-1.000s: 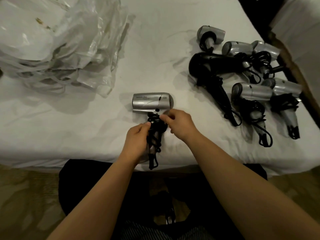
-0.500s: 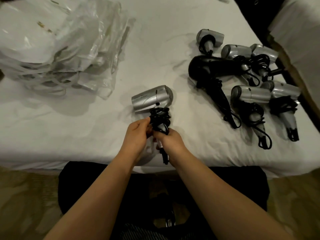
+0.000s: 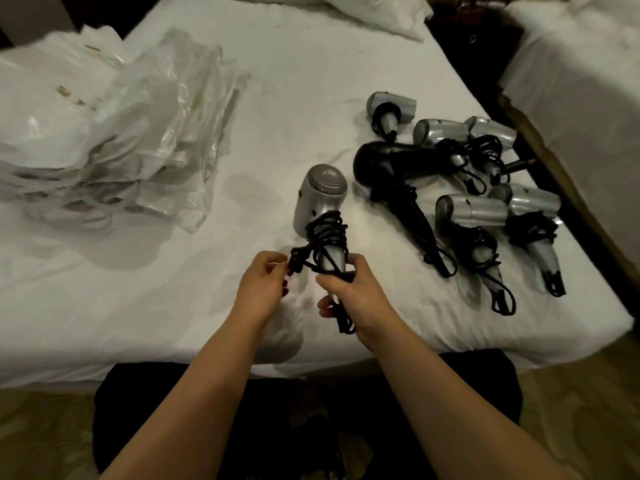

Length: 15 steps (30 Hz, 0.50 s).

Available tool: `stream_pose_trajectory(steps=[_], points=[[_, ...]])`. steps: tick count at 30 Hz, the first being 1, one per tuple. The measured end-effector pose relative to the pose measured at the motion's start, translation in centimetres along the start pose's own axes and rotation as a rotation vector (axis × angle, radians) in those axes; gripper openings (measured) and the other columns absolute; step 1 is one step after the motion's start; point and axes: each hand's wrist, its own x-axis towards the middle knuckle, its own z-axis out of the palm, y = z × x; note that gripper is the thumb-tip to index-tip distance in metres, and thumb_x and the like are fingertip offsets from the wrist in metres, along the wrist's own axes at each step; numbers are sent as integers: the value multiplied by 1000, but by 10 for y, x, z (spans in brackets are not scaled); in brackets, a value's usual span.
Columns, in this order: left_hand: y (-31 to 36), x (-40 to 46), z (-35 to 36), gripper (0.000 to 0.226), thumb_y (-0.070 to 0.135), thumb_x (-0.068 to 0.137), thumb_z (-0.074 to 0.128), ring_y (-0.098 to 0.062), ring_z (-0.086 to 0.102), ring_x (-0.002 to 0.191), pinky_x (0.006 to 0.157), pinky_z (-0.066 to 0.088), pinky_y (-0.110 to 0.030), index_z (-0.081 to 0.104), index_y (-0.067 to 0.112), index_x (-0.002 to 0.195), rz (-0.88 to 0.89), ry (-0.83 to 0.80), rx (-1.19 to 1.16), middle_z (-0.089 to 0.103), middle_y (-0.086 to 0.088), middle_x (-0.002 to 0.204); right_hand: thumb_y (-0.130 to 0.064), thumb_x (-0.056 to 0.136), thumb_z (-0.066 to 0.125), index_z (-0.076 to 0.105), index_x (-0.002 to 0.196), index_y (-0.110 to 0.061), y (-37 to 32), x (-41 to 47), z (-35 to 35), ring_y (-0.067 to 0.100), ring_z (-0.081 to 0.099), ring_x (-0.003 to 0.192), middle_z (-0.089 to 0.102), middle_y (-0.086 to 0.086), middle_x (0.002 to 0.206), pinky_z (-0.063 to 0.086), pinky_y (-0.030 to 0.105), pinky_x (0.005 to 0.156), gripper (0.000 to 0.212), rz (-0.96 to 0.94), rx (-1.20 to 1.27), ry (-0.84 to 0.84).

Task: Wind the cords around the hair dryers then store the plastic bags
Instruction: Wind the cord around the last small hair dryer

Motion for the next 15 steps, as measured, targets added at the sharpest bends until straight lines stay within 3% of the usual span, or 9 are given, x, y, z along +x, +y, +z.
stream_pose_trajectory(steps=[2,4,7,10,15], points=[[9,3,10,16,23,99,43,-22,58,98,89,49,-38,56,20,108,45,53,7,61,-4,111,-11,86,61,41,116,-18,-6,4,-6,17,55,61,54,2,92,48,26,53,37,-78,-205,88],[23,3,28,25,32,99,43,-15,58,102,88,47,-31,52,22,119,29,-72,-104,60,2,114,-15,85,62,41,124,-20,-8,8,-11,21,58,79,48,2,108,49,29,65,45,-211,-539,225],[33,11,57,53,44,90,56,-20,60,108,99,46,-40,41,19,134,-95,-227,-245,60,-4,121,-18,88,59,33,137,-21,-2,10,-14,27,58,92,35,2,124,49,38,77,56,-323,-880,294],[33,23,74,62,34,81,71,-25,64,102,95,50,-45,39,14,130,-185,-178,-331,61,-9,117,-18,90,53,24,143,-23,6,12,-18,30,59,86,29,2,126,49,40,70,61,-341,-972,259],[26,32,99,47,17,84,68,-29,66,93,83,55,-43,46,14,124,-272,-223,-450,63,-15,110,-26,97,42,14,147,-23,15,18,-28,29,58,92,23,1,133,43,34,66,58,-288,-973,300]])
